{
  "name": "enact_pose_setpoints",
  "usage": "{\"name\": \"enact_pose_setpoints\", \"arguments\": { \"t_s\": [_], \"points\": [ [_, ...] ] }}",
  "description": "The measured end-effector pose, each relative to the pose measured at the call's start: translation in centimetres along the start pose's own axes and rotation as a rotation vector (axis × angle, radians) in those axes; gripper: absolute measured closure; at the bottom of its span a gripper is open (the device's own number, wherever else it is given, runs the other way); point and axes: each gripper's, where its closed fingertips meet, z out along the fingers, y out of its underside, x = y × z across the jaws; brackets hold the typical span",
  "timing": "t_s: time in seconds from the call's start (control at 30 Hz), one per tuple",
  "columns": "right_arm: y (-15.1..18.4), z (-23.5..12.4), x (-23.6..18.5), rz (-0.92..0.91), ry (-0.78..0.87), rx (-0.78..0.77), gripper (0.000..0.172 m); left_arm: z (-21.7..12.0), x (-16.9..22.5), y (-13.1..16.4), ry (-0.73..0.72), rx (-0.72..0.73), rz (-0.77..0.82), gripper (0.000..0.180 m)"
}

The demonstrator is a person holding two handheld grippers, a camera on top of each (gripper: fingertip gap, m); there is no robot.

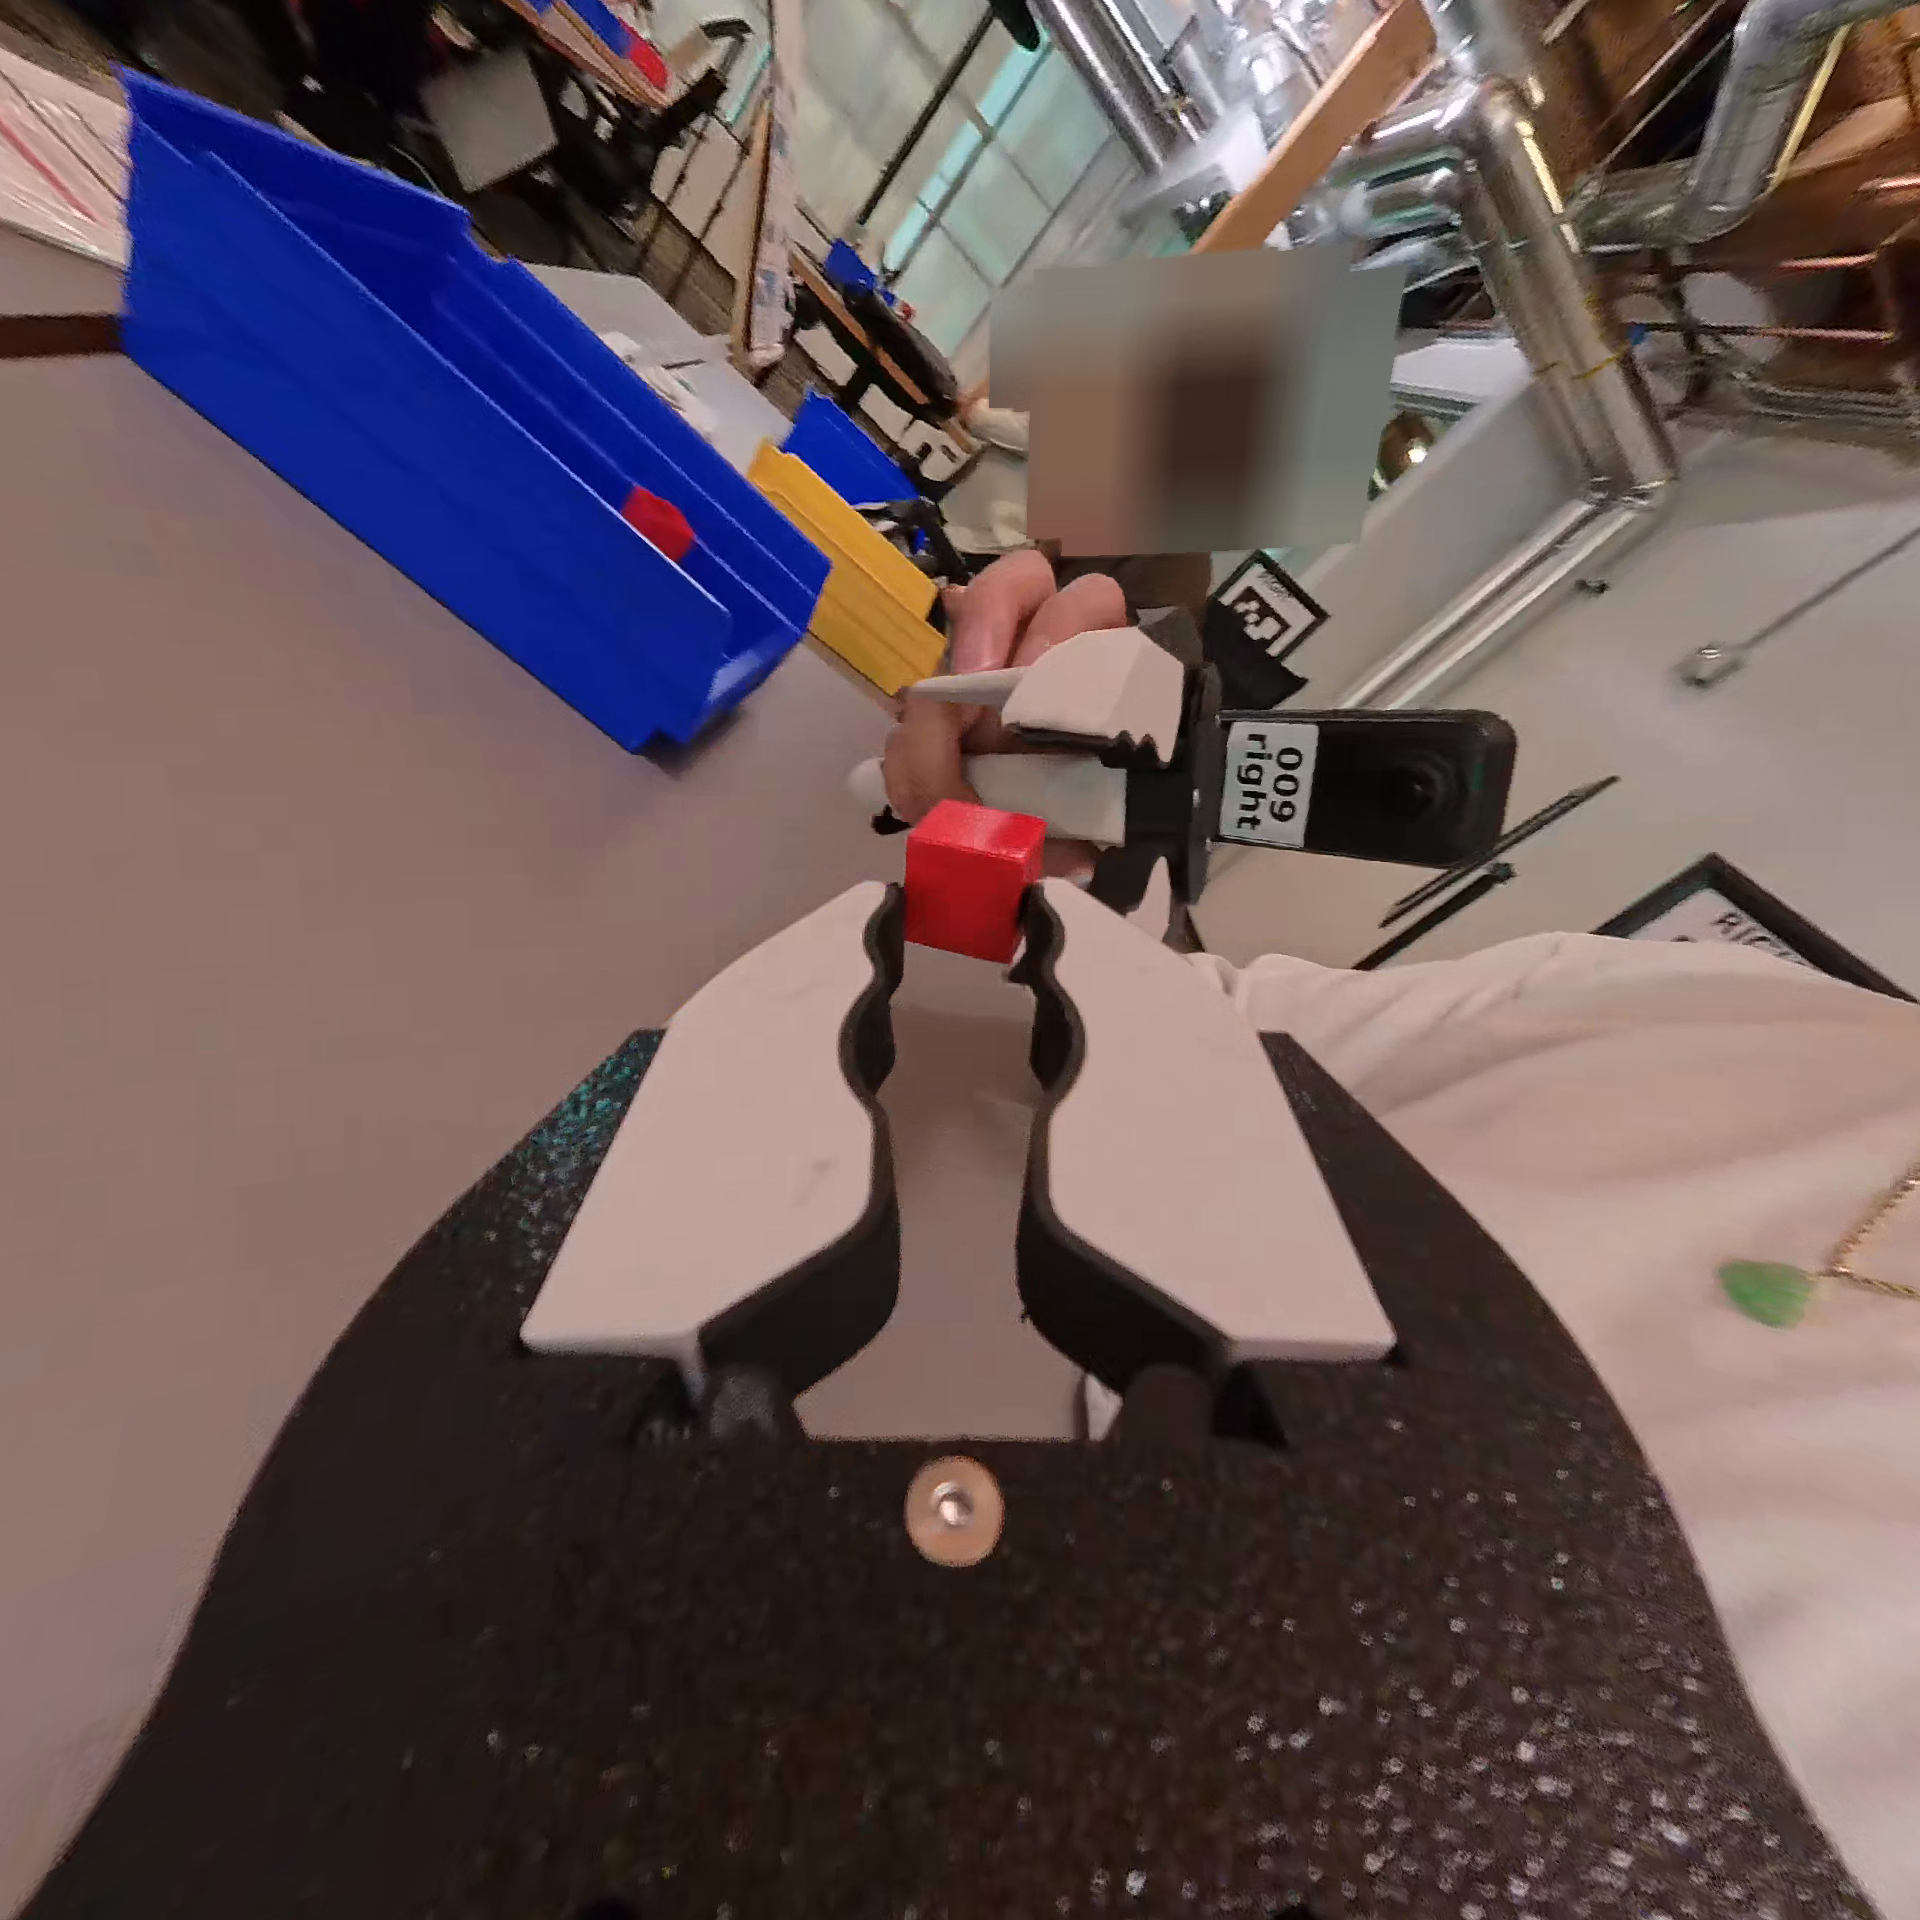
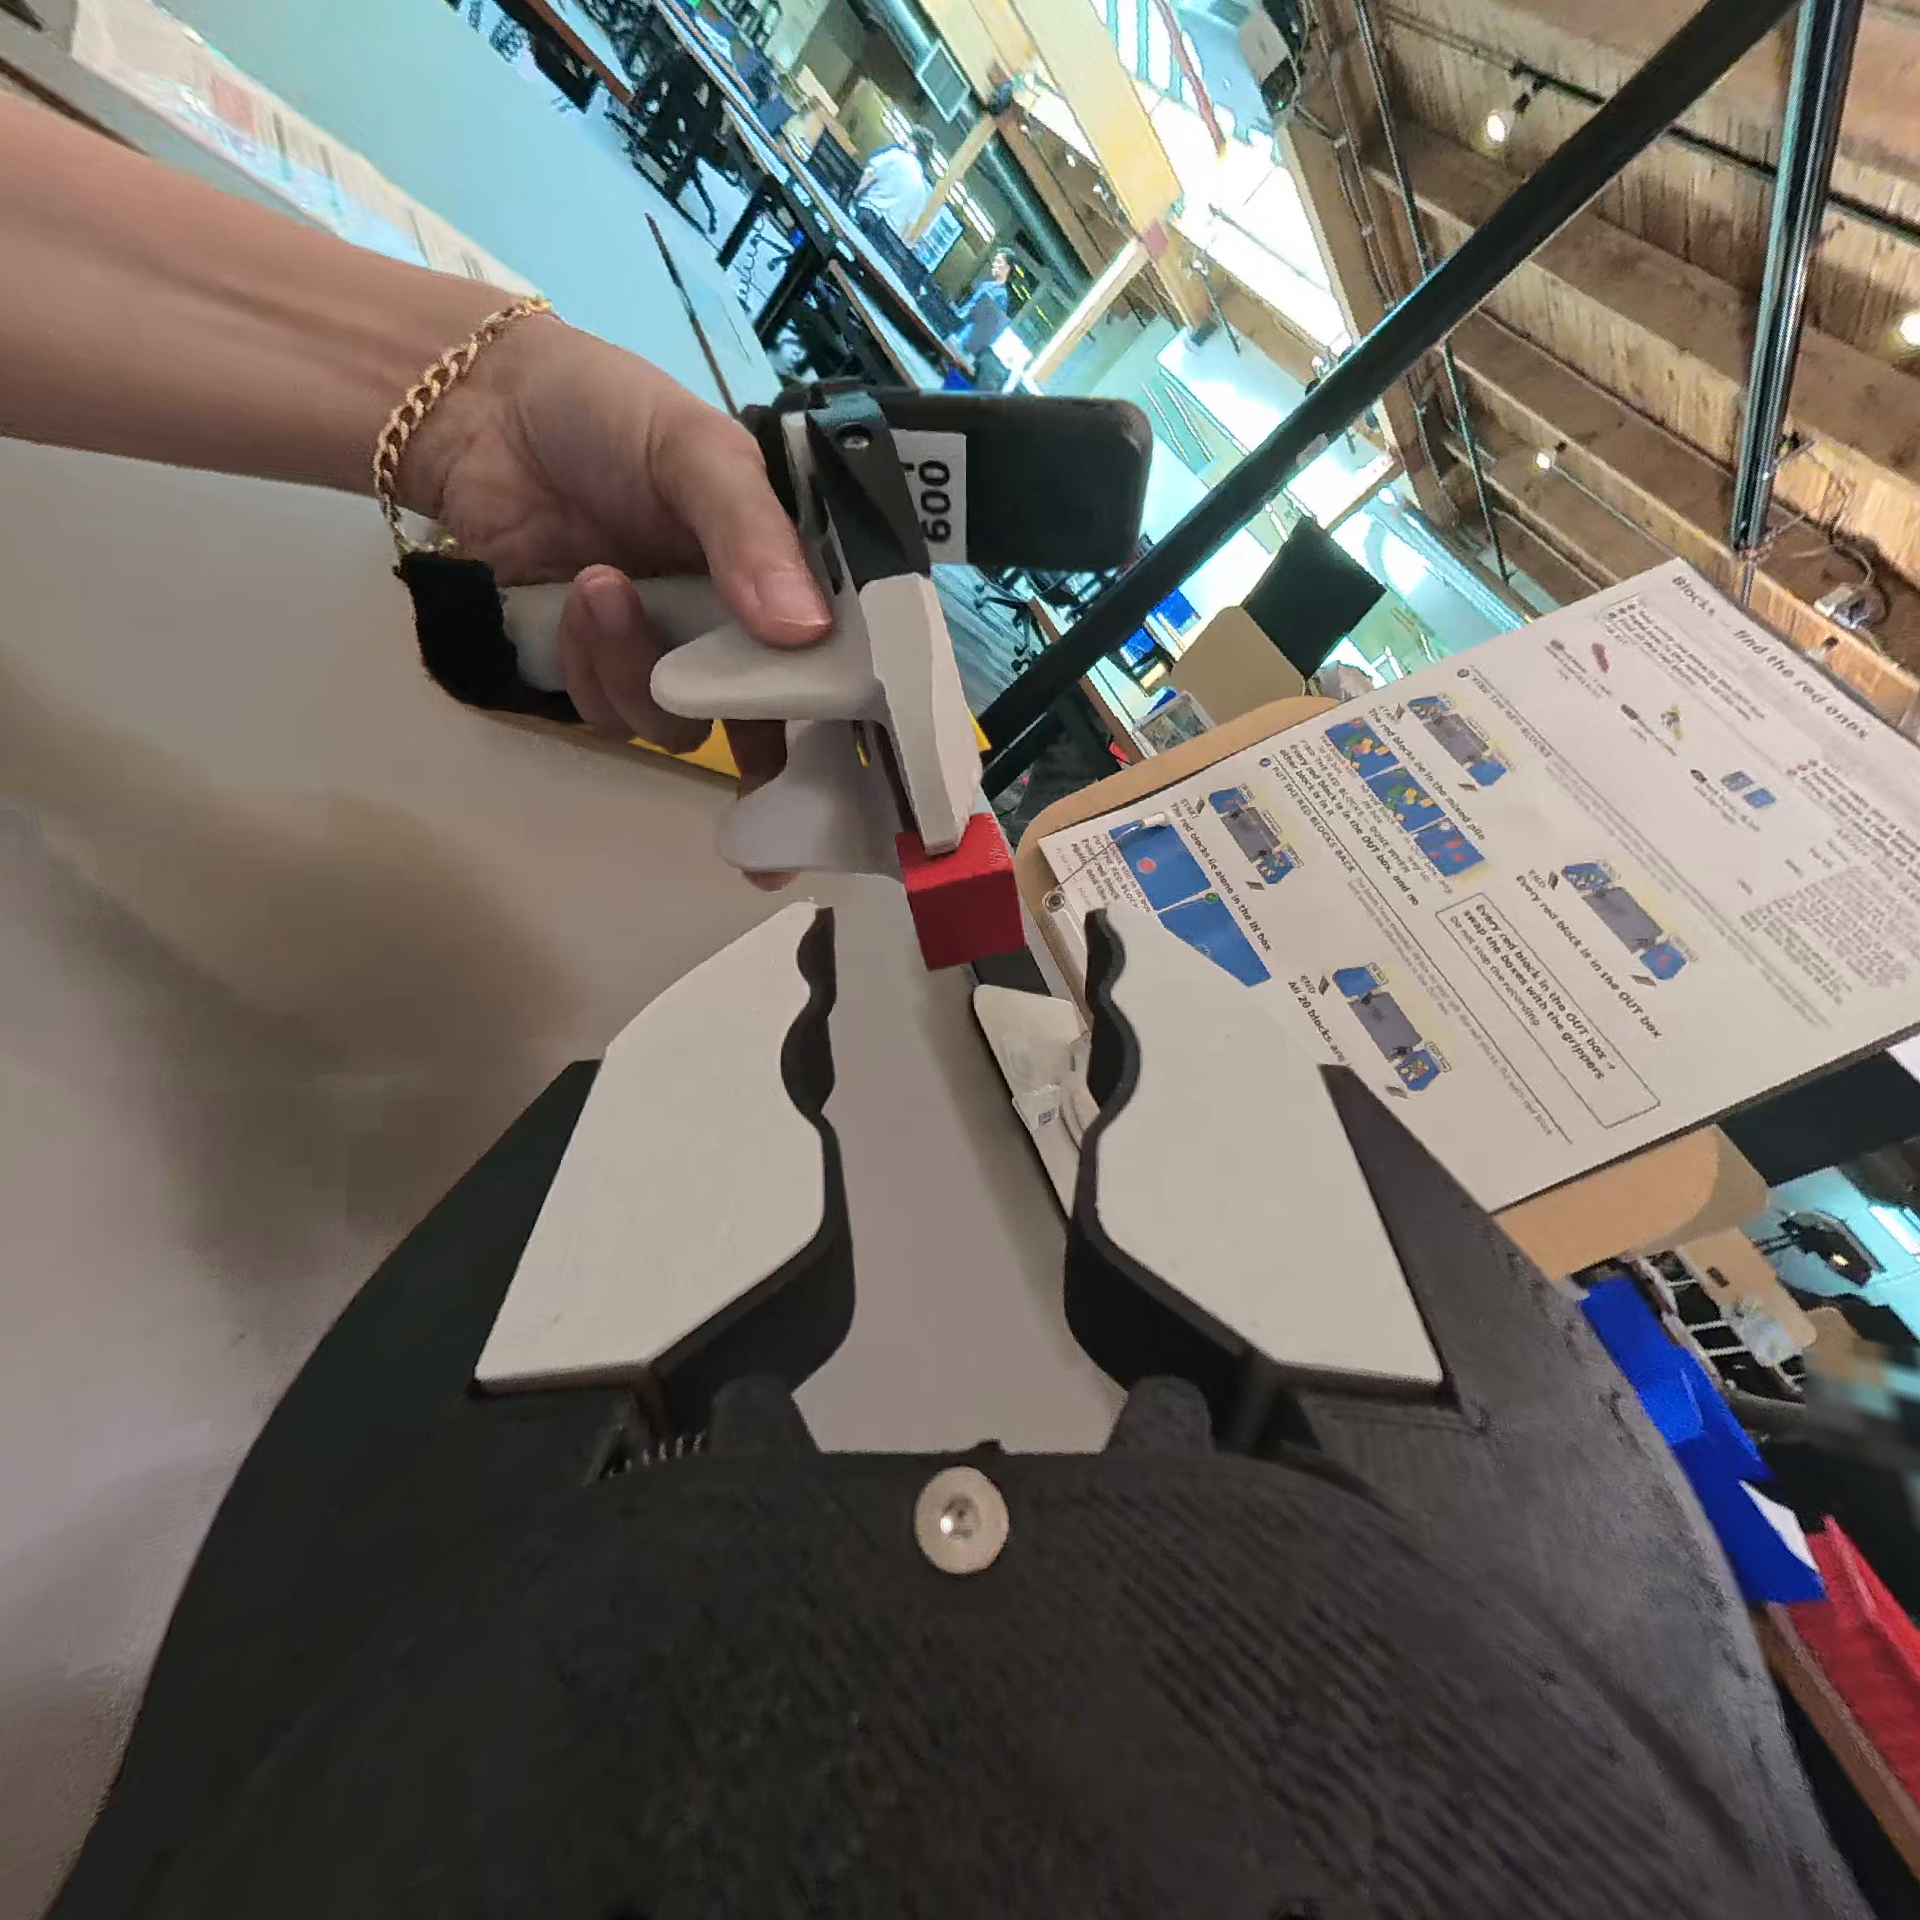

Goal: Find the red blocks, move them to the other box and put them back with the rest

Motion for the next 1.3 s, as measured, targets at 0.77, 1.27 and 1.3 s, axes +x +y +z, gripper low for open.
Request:
{"name": "enact_pose_setpoints", "arguments": {
  "t_s": [0.77, 1.27, 1.3],
  "points": [
    [13.5, -13.3, 10.4, 0.430, 0.410, -0.560, 0.150, -0.4, -4.8, 2.4, -0.492, -0.062, 0.157, 0.128],
    [31.1, -24.6, 11.8, 0.694, 0.401, -1.203, 0.149, -4.4, -6.3, 5.7, -0.754, -0.100, 0.187, 0.128],
    [31.3, -24.4, 12.0, 0.682, 0.405, -1.203, 0.149, -4.6, -6.4, 5.8, -0.760, -0.102, 0.182, 0.128]
  ]
}}
